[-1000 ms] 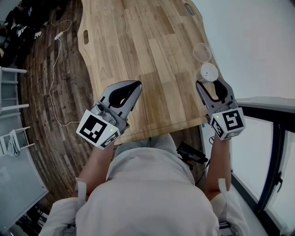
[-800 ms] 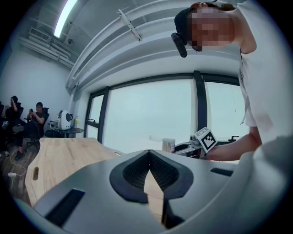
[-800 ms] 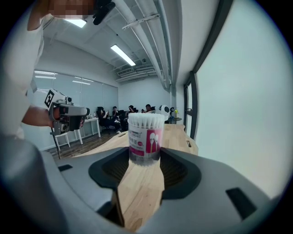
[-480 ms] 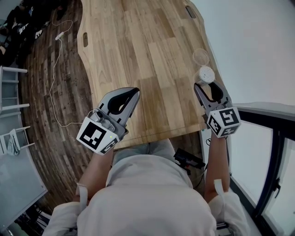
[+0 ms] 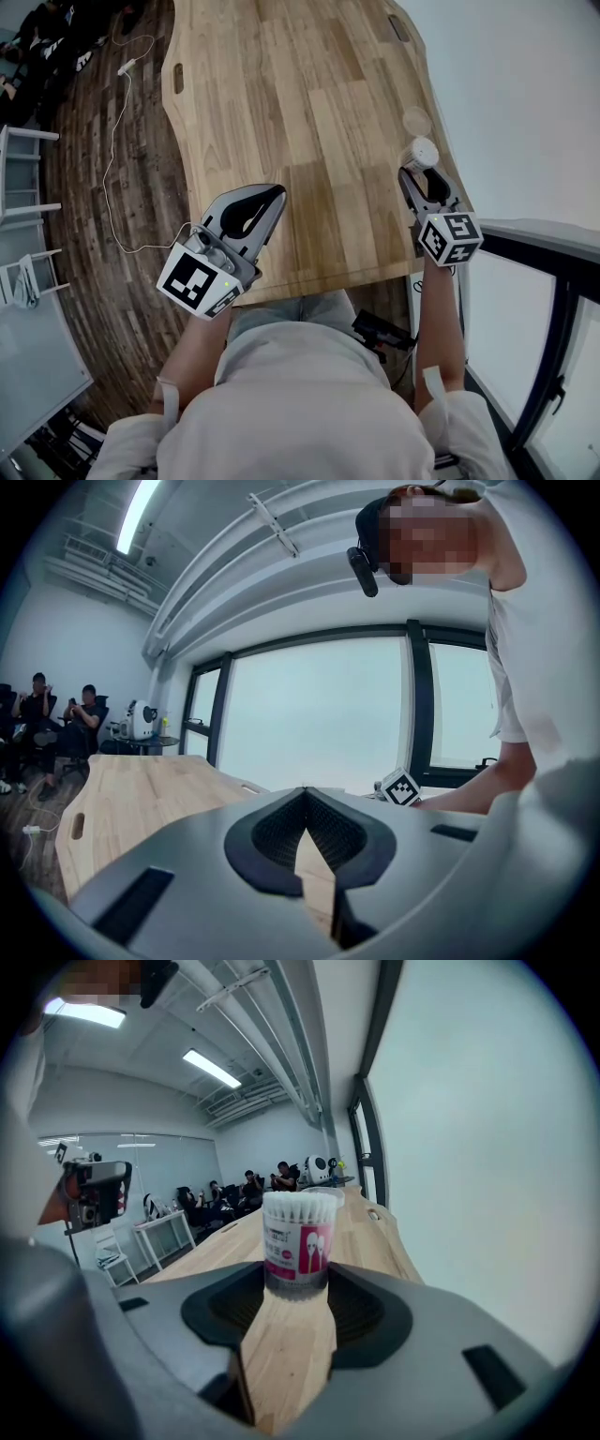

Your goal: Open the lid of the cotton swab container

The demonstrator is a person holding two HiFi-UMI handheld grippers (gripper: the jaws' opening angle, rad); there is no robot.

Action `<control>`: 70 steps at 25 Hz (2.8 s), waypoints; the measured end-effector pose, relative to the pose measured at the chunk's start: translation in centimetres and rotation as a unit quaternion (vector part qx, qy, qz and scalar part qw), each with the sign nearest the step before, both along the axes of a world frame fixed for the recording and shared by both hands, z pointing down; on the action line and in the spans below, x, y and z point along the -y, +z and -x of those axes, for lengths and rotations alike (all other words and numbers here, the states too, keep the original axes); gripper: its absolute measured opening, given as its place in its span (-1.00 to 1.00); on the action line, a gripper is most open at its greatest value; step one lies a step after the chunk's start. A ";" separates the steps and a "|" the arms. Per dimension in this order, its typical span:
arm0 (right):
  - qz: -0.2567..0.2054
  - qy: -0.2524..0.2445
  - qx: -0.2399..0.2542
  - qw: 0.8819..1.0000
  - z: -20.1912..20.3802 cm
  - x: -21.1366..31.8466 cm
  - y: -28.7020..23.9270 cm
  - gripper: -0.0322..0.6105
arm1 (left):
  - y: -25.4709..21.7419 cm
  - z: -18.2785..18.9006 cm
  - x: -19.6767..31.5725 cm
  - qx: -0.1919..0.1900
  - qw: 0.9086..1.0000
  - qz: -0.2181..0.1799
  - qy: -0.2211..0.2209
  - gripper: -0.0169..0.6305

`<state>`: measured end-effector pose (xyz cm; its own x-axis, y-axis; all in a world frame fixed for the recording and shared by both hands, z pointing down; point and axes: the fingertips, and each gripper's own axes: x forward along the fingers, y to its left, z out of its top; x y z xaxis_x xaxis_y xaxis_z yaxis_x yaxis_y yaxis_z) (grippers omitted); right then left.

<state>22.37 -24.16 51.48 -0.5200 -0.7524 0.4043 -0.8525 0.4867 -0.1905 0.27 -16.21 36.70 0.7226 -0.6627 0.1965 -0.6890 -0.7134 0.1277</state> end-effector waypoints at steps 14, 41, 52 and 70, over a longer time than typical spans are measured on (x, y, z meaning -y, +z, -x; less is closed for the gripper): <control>0.061 -0.007 -0.085 0.995 0.0 2.9 9.2 -0.20 | 0.1 -0.4 2.2 -0.020 1.000 0.010 -0.008 -0.91; 0.081 -0.014 -0.190 0.978 0.1 7.1 12.7 -0.19 | 1.9 -0.9 3.7 -0.015 0.999 0.030 -0.019 -0.91; 0.106 -0.002 -0.195 0.975 0.0 8.9 13.0 -0.19 | 1.7 -0.6 3.2 -0.018 0.999 0.027 -0.023 -0.91; 0.089 -0.003 -0.135 0.987 0.1 0.4 7.0 -0.63 | 0.6 1.0 1.4 -0.025 1.000 0.008 -0.011 -0.91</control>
